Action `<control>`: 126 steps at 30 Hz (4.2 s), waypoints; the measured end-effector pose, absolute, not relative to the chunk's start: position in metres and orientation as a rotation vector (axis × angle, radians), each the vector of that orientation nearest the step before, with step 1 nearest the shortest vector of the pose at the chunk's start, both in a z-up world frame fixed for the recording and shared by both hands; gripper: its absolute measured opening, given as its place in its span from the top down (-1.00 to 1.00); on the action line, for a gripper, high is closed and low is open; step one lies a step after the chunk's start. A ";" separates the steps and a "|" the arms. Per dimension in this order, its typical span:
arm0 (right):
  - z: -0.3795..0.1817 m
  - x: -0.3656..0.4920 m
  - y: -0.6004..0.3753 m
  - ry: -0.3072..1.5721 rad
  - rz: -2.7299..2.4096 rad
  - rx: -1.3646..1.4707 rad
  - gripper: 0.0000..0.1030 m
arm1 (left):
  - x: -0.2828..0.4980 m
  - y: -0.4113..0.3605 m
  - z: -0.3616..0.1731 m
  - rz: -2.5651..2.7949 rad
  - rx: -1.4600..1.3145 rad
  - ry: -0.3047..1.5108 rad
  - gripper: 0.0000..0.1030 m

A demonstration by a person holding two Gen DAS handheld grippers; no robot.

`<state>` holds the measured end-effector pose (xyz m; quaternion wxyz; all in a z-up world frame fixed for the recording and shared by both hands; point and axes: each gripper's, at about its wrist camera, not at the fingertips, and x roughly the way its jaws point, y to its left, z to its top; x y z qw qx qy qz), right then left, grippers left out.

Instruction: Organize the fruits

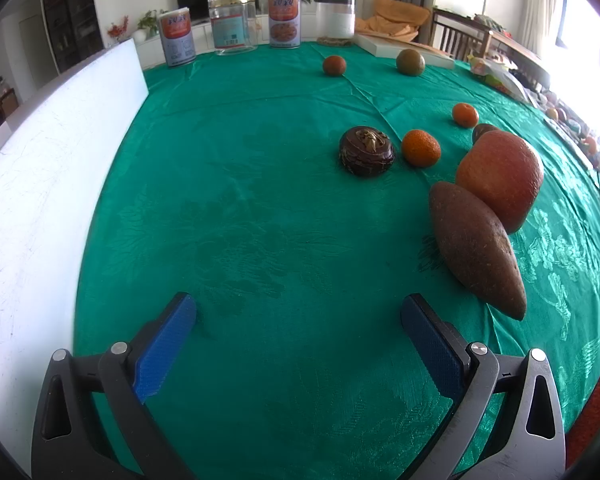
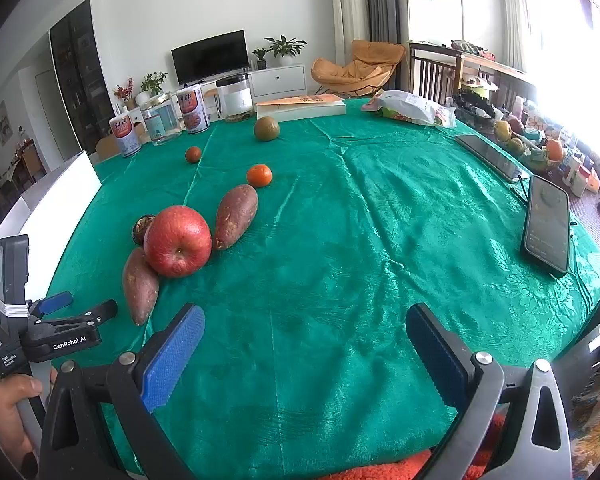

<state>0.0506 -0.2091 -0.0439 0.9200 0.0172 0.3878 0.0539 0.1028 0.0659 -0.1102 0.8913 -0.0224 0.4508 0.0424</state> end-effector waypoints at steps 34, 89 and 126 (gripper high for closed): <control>-0.048 0.051 -0.218 0.800 0.125 0.079 -0.95 | 0.150 0.014 -0.095 -0.260 -0.203 1.014 -0.83; -0.099 0.328 -0.118 1.118 0.356 -0.081 -0.02 | 0.121 0.066 -0.109 0.054 -0.026 0.942 -0.99; -0.095 0.122 -0.203 1.094 0.212 0.085 -0.41 | 0.107 0.066 -0.109 0.036 -0.020 0.950 -0.99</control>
